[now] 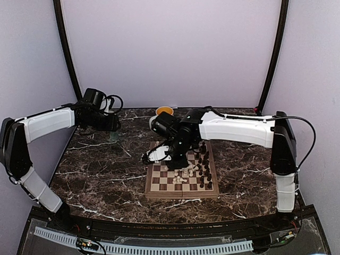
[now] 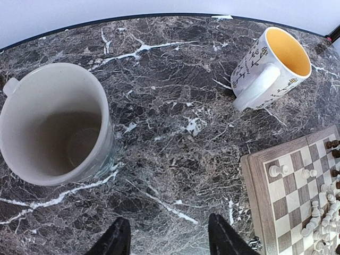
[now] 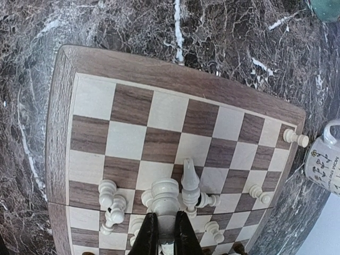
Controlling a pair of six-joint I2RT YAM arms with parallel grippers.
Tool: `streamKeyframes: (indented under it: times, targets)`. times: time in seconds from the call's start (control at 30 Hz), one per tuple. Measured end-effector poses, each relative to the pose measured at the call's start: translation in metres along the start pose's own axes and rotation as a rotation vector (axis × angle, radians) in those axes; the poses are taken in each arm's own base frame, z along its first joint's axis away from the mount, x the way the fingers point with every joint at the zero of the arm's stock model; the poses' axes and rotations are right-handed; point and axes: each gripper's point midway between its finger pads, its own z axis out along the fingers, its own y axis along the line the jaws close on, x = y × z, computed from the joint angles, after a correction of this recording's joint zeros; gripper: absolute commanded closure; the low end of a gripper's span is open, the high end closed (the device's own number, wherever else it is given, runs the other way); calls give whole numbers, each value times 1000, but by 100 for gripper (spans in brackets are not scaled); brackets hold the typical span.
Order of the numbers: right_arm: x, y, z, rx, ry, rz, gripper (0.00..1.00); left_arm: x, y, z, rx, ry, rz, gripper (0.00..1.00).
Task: Set up the chess pieces on the board
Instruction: Place the knight at g1.
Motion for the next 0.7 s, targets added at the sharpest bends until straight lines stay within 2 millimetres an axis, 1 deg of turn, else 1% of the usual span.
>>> streamKeyframes:
  times: [0.13, 0.17, 0.27, 0.47, 0.63, 0.7]
  targets:
    - [-12, 1, 10, -32, 11, -10, 98, -7, -1, -8, 12, -31, 0, 48]
    - [-15, 2, 16, -50, 18, -13, 98, -10, -2, -10, 16, -40, 1, 48]
    - [-17, 9, 21, -79, 25, -19, 97, -13, -4, -14, 26, -53, 3, 48]
    - [-27, 27, 28, -148, 26, -38, 96, -13, -6, -14, 36, -52, 6, 48]
    - [-47, 36, 31, -176, 6, -53, 96, -13, -4, -14, 32, -52, 5, 48]
    - [-52, 39, 35, -182, 5, -60, 96, -13, -3, -14, 30, -52, 5, 48]
